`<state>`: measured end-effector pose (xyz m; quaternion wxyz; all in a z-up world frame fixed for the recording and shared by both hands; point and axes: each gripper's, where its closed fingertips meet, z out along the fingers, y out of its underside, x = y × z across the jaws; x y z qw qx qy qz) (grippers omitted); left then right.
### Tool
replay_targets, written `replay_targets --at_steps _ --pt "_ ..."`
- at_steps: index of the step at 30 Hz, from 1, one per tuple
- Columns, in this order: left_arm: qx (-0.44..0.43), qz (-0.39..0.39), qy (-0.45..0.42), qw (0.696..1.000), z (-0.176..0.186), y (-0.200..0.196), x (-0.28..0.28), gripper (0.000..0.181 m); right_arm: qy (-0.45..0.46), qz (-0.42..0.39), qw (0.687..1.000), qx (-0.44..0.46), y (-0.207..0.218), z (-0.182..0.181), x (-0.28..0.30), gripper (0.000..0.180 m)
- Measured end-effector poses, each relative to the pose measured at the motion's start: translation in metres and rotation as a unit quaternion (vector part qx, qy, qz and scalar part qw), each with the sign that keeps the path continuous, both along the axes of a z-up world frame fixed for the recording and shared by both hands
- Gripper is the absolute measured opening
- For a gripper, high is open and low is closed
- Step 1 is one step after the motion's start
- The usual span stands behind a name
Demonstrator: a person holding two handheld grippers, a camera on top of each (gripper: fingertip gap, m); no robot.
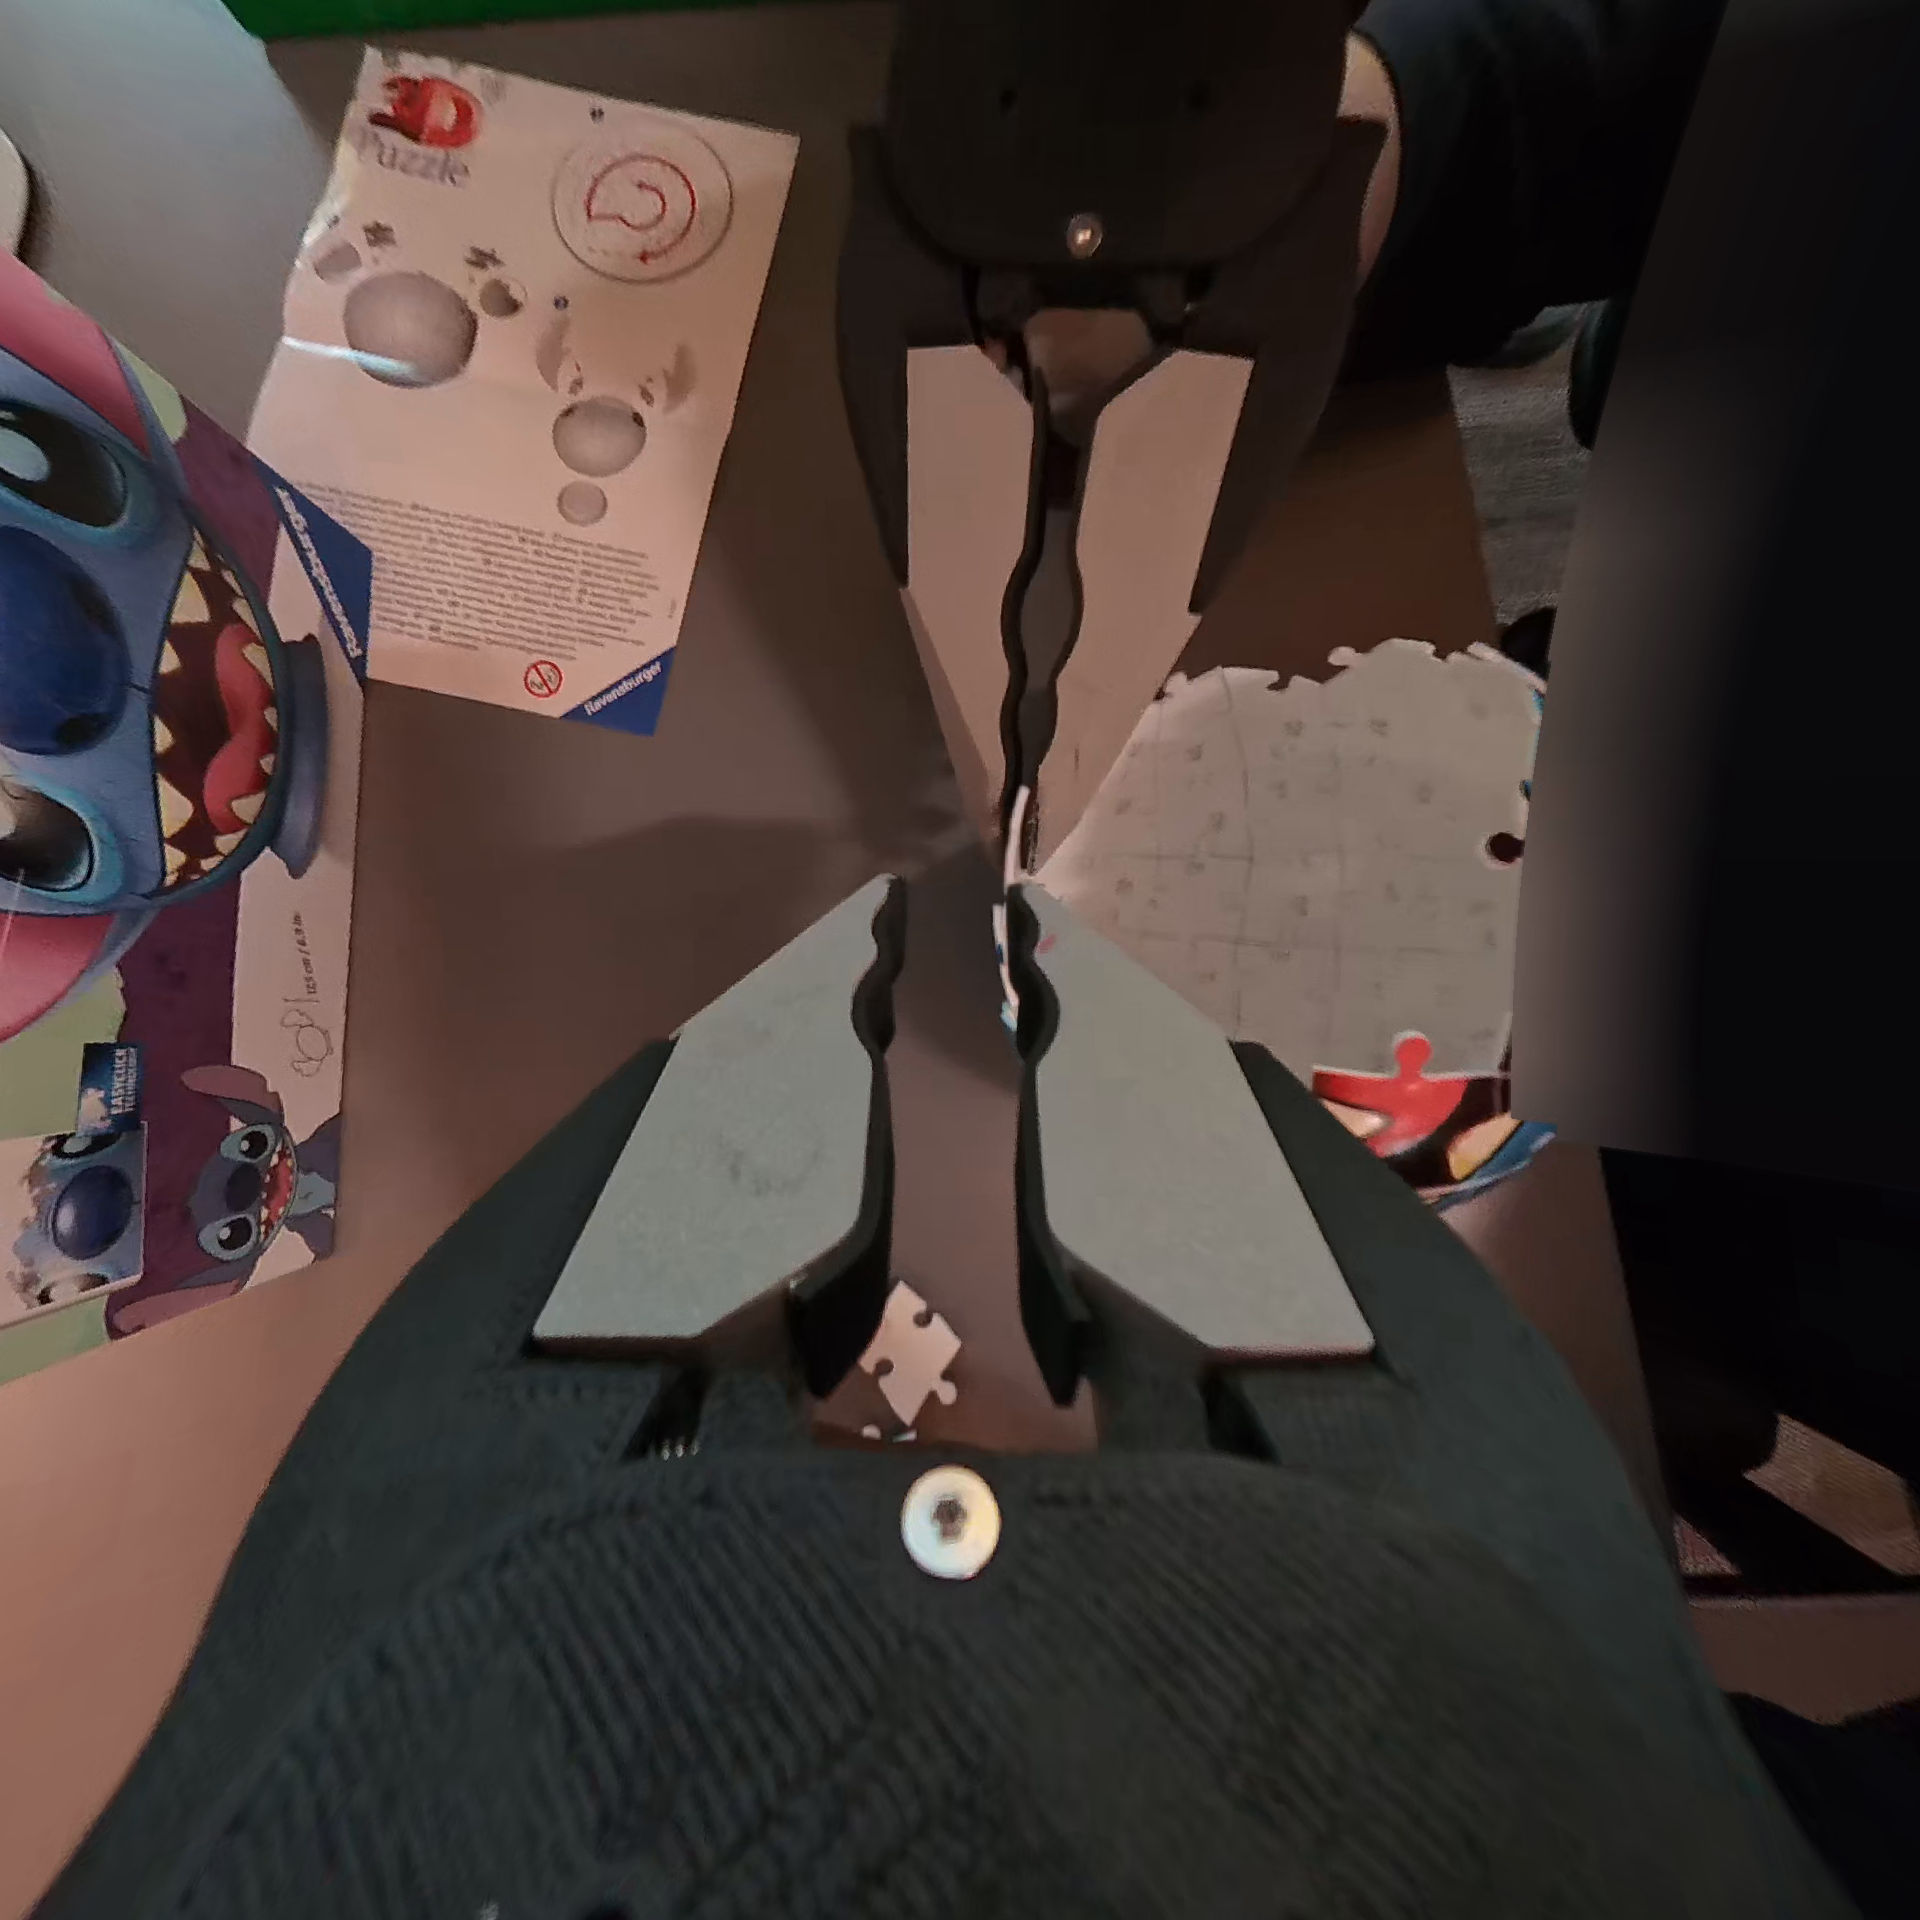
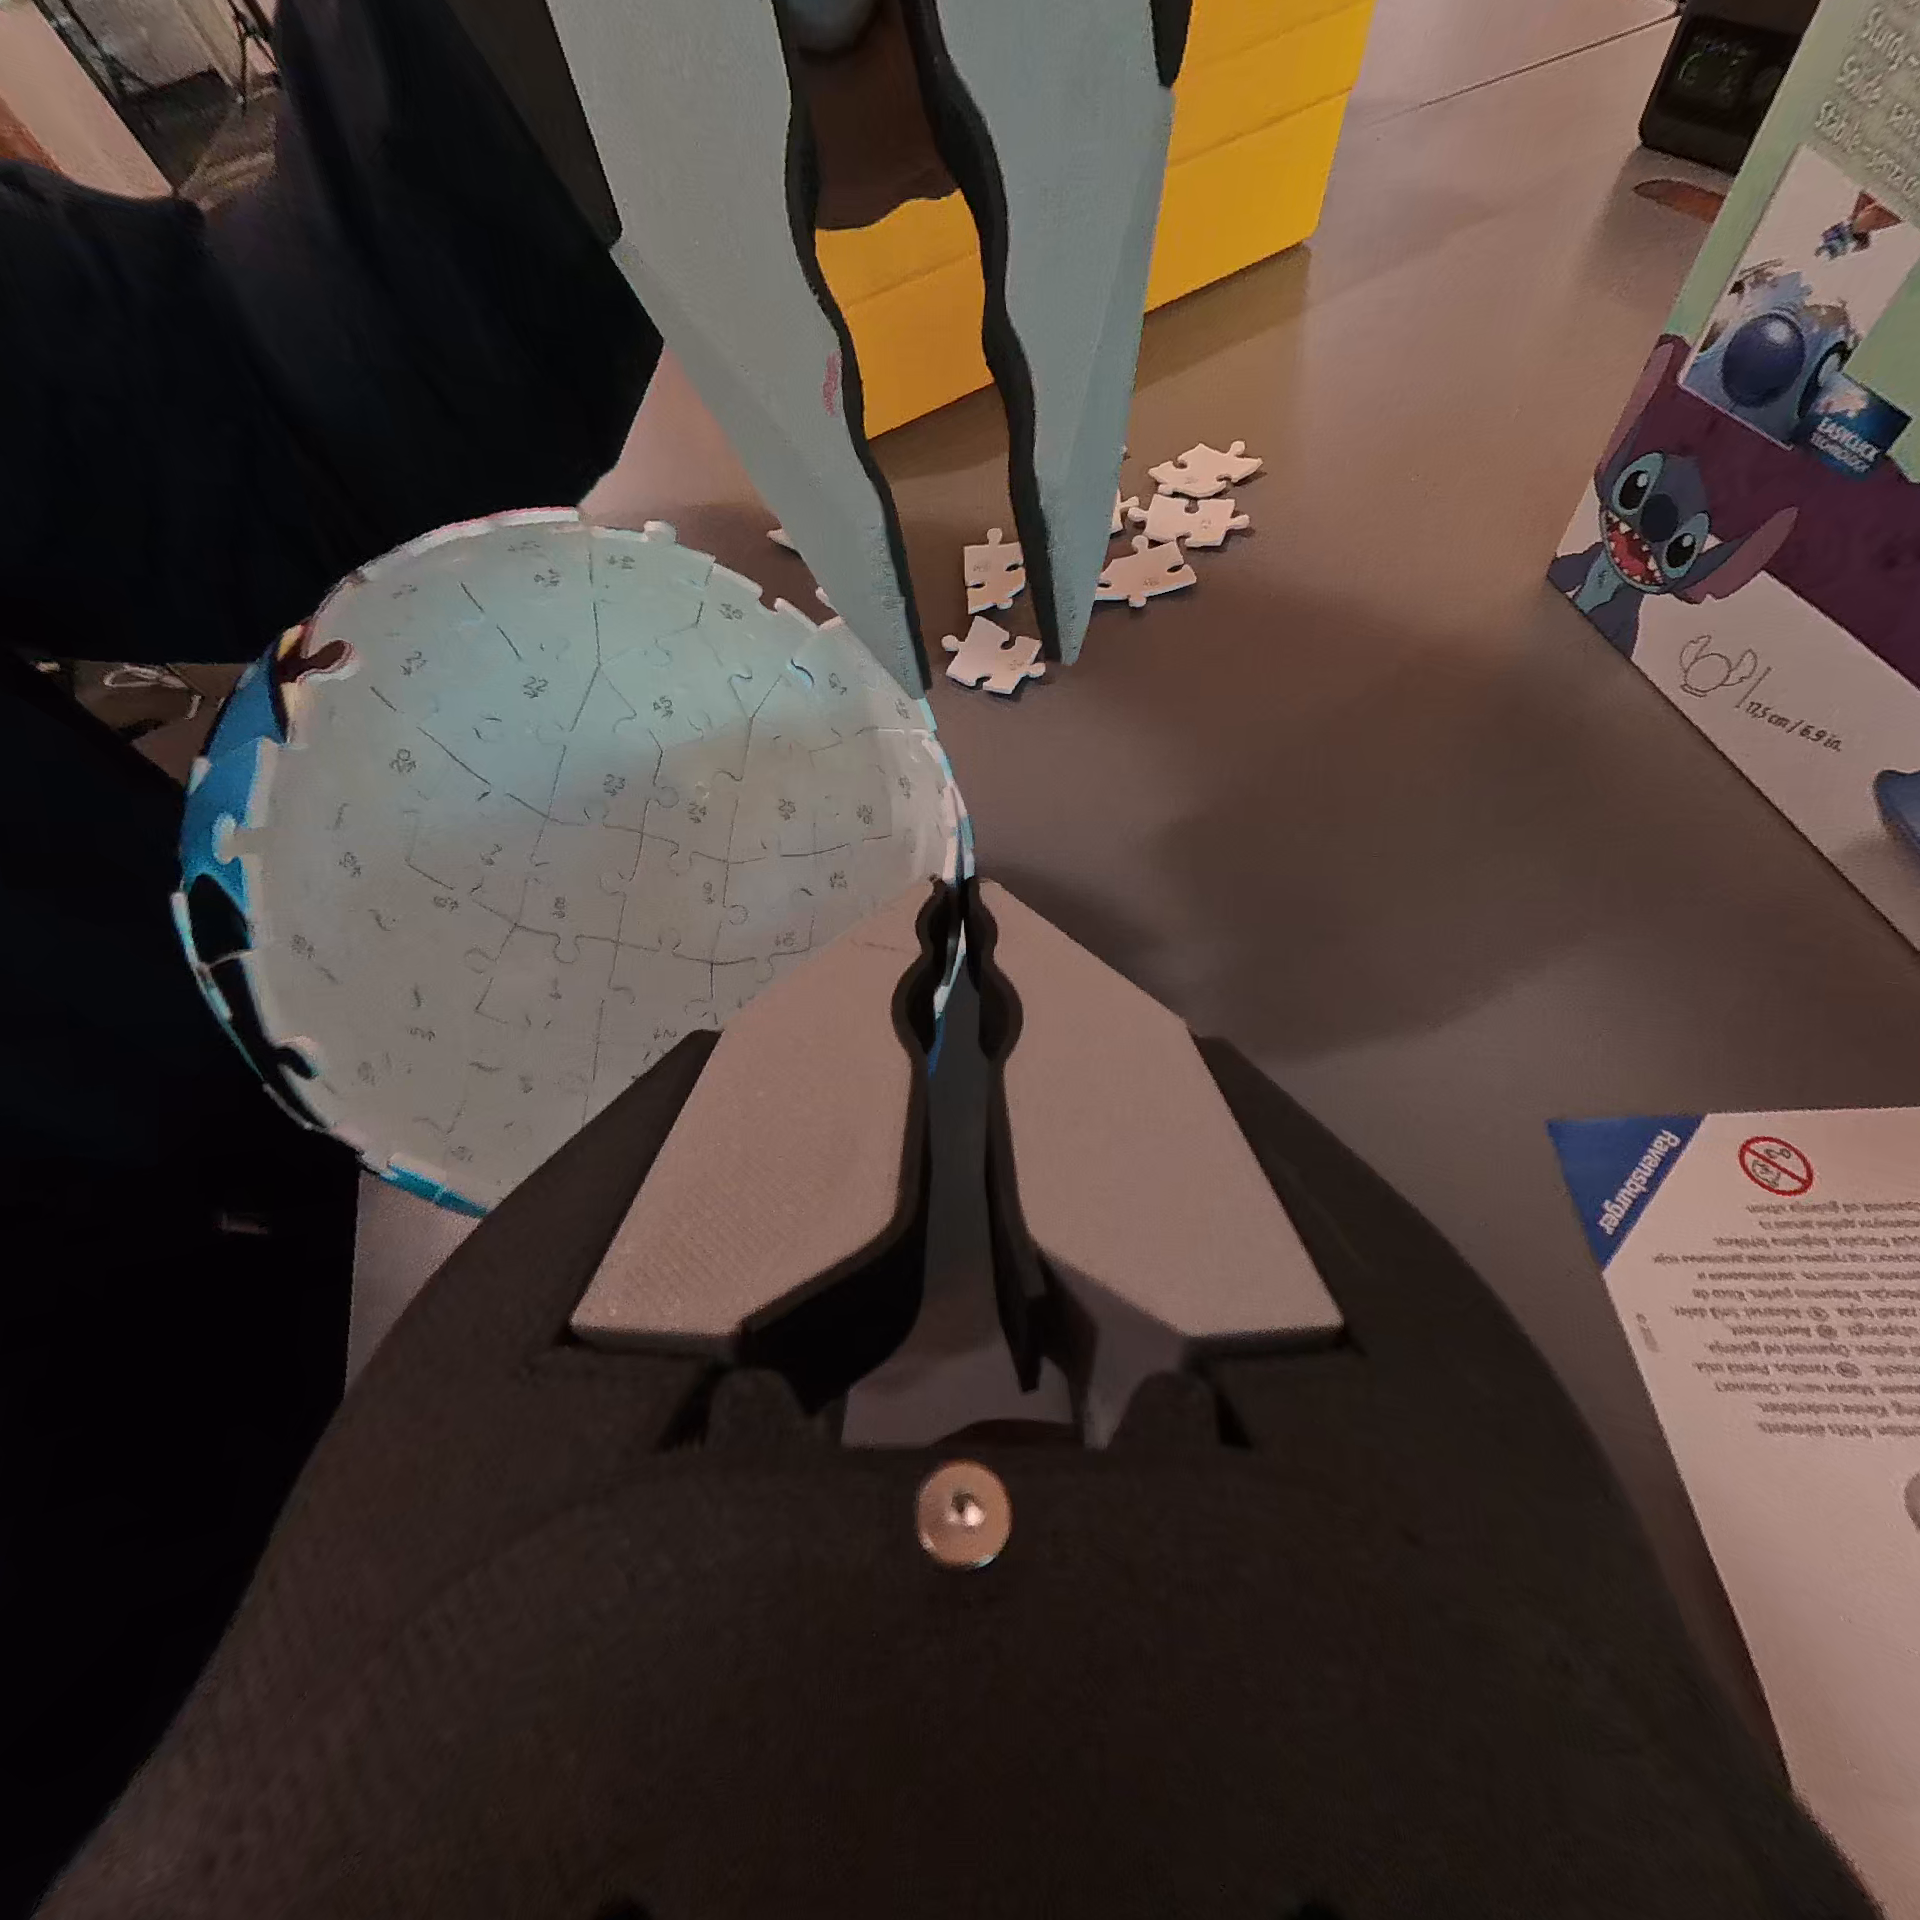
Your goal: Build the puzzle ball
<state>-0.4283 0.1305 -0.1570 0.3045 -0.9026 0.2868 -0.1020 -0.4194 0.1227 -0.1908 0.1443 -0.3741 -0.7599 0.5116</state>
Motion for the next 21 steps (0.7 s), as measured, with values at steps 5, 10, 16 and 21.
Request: replay_targets --at_steps 5,10,16,21 --pt "-0.002 0.003 0.008 1.0 0.0 -0.004 -0.001 0.017 0.013 -0.004 1.0 0.026 -0.001 -0.001 -0.003 0.0" --pt "-0.017 0.0 0.006 1.0 -0.007 -0.005 0.0 0.016 0.008 -0.007 0.998 0.055 0.0 -0.008 -0.004 0.0" --pt "-0.047 -0.003 0.014 0.999 -0.024 -0.003 0.001 0.014 -0.001 -0.014 0.998 0.056 0.0 -0.009 -0.004 0.0" --pt "-0.067 -0.01 0.025 0.997 -0.035 -0.002 0.004 0.01 -0.016 -0.018 0.998 0.051 0.001 -0.011 -0.003 0.0"
